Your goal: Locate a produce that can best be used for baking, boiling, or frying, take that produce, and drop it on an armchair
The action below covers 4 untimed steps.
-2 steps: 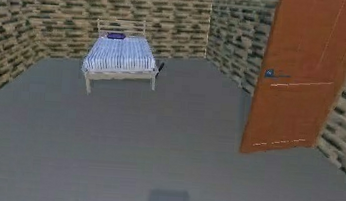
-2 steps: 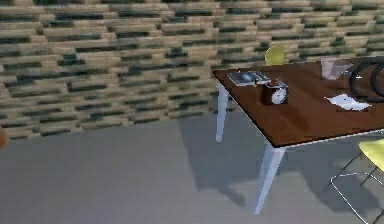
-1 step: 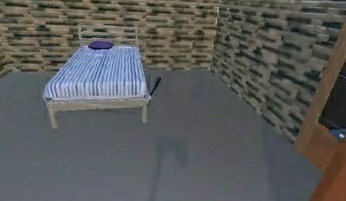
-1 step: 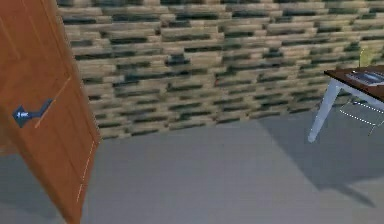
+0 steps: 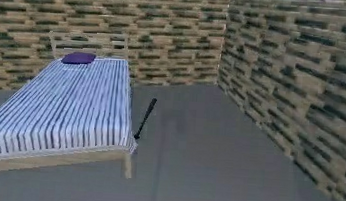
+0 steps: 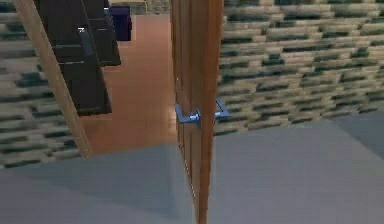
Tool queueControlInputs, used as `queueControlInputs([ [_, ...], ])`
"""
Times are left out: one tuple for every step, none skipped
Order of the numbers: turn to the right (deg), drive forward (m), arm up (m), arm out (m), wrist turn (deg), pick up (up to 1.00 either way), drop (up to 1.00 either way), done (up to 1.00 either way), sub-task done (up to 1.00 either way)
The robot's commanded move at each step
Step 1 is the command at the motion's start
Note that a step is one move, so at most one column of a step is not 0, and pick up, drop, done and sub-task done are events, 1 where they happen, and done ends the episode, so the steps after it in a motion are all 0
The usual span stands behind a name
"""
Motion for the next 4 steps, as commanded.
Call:
queueControlInputs([
  [45.0, 0.0, 0.0, 0.0, 0.0, 0.0, 0.0, 0.0, 0.0],
  [12.0, 0.0, 0.0, 0.0, 0.0, 0.0, 0.0, 0.0, 0.0],
  [0.0, 0.75, 0.0, 0.0, 0.0, 0.0, 0.0, 0.0, 0.0],
  [30.0, 0.0, 0.0, 0.0, 0.0, 0.0, 0.0, 0.0, 0.0],
])
